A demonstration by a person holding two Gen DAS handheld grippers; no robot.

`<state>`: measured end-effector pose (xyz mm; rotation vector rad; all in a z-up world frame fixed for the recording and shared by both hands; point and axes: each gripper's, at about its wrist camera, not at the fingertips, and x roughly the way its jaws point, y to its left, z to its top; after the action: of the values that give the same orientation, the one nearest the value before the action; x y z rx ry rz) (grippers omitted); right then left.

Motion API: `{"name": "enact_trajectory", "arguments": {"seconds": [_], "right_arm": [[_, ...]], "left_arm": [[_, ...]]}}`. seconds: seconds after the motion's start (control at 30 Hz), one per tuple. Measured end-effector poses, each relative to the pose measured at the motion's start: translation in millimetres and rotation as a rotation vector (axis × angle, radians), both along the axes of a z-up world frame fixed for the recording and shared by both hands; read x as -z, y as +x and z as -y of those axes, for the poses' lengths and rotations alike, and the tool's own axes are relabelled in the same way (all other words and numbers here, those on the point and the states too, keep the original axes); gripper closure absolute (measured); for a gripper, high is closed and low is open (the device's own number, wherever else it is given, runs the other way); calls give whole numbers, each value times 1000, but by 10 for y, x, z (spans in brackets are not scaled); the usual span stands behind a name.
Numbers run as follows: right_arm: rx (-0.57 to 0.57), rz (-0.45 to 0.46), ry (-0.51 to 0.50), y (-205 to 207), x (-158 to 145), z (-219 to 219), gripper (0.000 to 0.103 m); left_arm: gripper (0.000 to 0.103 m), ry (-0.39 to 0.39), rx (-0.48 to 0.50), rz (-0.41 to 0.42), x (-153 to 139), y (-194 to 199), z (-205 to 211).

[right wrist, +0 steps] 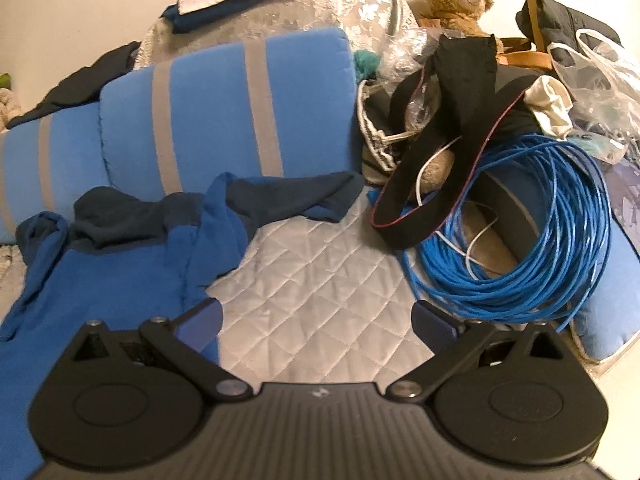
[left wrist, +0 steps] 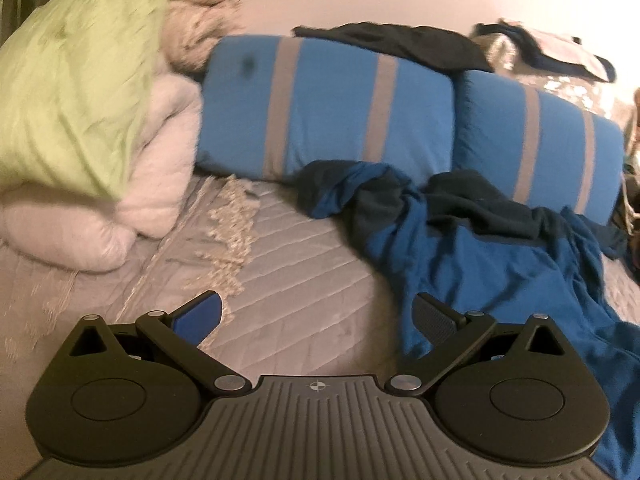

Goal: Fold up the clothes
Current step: 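Move both grippers over the blue fleece garment on the bed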

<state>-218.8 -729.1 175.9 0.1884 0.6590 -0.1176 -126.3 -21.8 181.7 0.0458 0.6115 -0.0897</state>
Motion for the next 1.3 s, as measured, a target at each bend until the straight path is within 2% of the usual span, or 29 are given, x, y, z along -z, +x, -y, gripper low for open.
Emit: {"name": "enact_trajectory", "arguments": {"seconds": [0.3,0.47,0.77,1.0,1.13,1.3], "right_arm": [[-117,77,-12,-197,-140,-242,0],[-170,73,20,-251,-107,-319,0],[-222,28,160,-434,135,-366,1],[-304,10,314,-542,368,-381,1],[-325,17,312,-593,522,-382,3],[-387,16,461,-615,808,-268,9]], "left_arm": [[0,5,96,40,-52,-88,369],[0,-29,120,38,-46,-165,445],[0,-63,182,59,-82,-306,457],[0,-109,170,36,-58,-283,367],[0,-128,178,29,-49,-301,317],[0,-164,181,28,-45,-314,241]]}}
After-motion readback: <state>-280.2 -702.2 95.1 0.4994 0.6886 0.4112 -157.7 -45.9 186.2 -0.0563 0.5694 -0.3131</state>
